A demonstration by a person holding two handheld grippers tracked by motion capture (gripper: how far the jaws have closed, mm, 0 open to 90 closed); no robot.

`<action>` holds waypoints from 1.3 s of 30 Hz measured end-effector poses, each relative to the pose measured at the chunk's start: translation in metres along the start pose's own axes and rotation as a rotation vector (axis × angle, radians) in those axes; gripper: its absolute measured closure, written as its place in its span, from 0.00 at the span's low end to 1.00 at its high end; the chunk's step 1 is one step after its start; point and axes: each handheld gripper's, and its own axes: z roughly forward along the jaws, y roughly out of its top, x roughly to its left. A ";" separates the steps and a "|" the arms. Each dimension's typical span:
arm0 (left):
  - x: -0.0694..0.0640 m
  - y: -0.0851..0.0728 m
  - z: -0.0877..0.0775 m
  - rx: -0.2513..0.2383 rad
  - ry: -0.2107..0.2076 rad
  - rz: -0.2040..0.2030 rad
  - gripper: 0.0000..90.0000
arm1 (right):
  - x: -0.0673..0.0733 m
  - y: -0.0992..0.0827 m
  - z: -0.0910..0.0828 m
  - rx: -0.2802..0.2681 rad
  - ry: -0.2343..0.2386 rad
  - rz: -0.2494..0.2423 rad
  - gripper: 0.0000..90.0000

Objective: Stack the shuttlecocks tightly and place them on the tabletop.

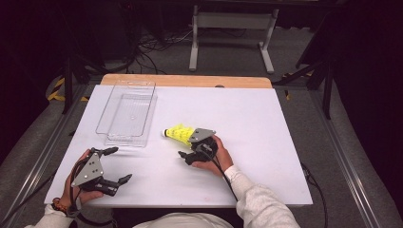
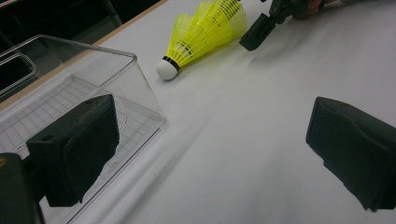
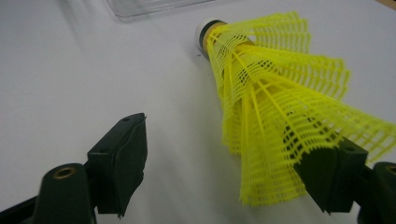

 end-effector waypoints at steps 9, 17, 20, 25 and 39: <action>0.000 -0.001 0.001 0.005 -0.010 -0.008 0.04 | 0.001 0.011 0.018 0.003 -0.058 0.069 0.39; 0.000 -0.001 0.001 0.014 -0.017 -0.002 0.04 | -0.001 0.019 0.023 0.014 -0.085 0.119 0.52; 0.000 -0.001 0.002 0.008 -0.014 -0.010 0.05 | -0.001 0.023 0.024 0.010 -0.124 0.126 0.63; 0.000 -0.001 0.001 0.013 -0.017 -0.006 0.05 | -0.004 0.025 0.029 0.022 -0.151 0.155 0.74; 0.001 -0.002 0.002 0.021 -0.014 -0.002 0.05 | -0.009 0.028 0.030 -0.002 -0.140 0.178 0.94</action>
